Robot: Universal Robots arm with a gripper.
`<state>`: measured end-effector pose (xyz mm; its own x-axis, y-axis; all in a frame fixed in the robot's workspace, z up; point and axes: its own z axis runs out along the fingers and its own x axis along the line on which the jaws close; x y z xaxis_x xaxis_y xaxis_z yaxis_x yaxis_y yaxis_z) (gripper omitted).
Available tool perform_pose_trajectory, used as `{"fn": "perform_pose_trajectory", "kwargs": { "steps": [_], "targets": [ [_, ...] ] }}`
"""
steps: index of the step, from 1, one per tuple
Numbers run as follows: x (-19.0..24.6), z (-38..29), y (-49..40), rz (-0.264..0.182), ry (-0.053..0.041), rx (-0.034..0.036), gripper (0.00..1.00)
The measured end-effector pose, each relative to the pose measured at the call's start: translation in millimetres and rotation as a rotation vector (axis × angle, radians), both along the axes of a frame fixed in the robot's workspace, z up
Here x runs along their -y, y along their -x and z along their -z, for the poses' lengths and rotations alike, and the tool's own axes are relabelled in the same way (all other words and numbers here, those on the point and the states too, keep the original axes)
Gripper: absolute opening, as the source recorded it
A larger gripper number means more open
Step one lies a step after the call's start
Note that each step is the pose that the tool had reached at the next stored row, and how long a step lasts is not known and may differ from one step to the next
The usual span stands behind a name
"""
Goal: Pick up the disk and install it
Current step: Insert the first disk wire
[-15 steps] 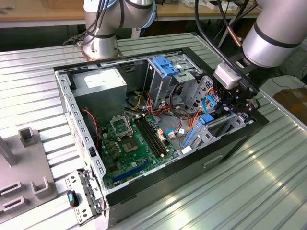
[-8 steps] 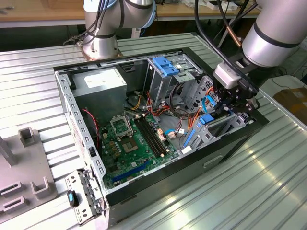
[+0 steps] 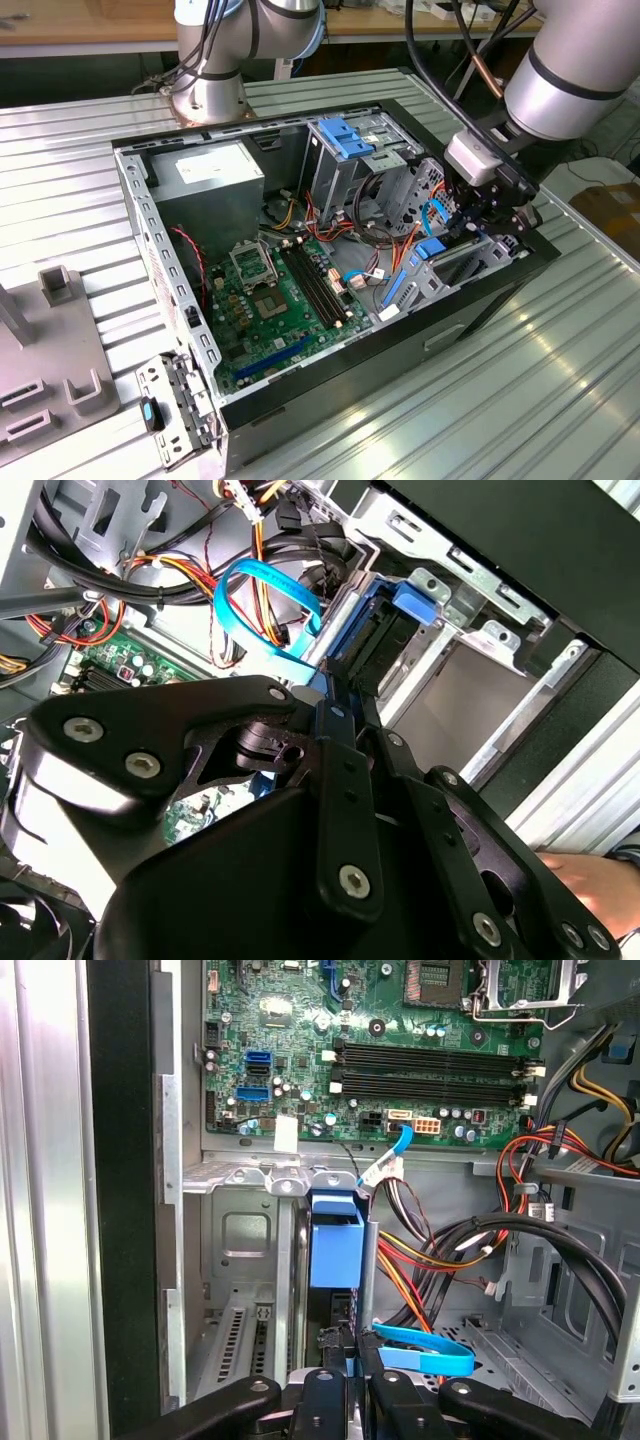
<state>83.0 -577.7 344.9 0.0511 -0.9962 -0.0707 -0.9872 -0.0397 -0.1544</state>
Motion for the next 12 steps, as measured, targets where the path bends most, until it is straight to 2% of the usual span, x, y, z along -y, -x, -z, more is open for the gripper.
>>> {"fn": "perform_pose_trajectory", "kwargs": {
  "steps": [12],
  "targets": [
    [-0.7,0.4,0.2,0.0,0.0001,0.0,0.16]
  ]
}}
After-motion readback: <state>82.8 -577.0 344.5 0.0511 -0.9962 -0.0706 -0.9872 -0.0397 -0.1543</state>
